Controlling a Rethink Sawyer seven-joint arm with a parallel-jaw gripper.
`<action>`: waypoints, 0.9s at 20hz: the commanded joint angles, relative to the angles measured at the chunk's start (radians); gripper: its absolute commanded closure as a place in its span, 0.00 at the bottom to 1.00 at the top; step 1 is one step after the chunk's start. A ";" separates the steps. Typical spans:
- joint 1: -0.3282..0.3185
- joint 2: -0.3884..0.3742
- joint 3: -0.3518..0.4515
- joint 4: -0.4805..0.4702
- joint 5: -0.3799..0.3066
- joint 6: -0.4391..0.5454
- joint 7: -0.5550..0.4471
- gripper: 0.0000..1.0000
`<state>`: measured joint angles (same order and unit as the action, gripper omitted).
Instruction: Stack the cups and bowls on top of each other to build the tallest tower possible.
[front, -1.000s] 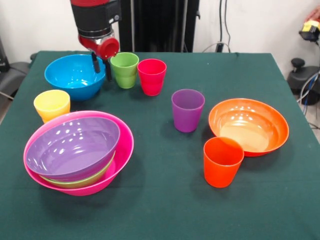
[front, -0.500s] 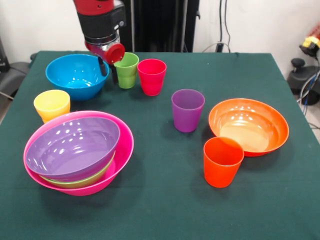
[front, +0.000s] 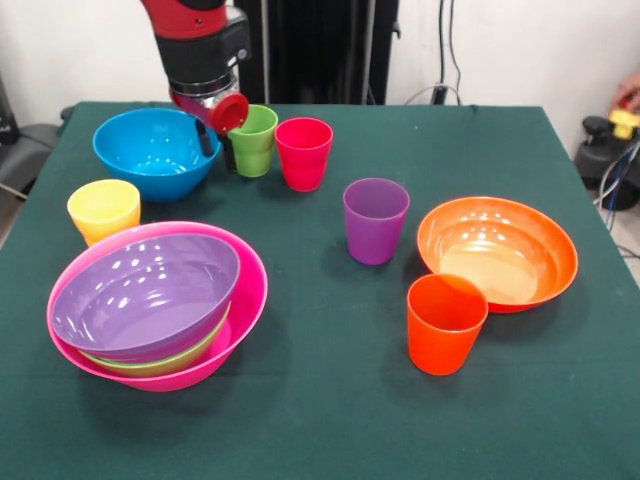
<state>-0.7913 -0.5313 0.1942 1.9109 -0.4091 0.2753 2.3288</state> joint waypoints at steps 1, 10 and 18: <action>0.012 0.038 0.032 -0.088 -0.082 -0.002 -0.078 0.00; -0.002 0.035 0.038 -0.119 -0.106 0.043 -0.103 0.00; -0.020 0.052 0.044 -0.153 -0.124 0.069 -0.122 0.00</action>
<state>-0.8092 -0.5247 0.1942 1.8577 -0.4624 0.2753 2.3288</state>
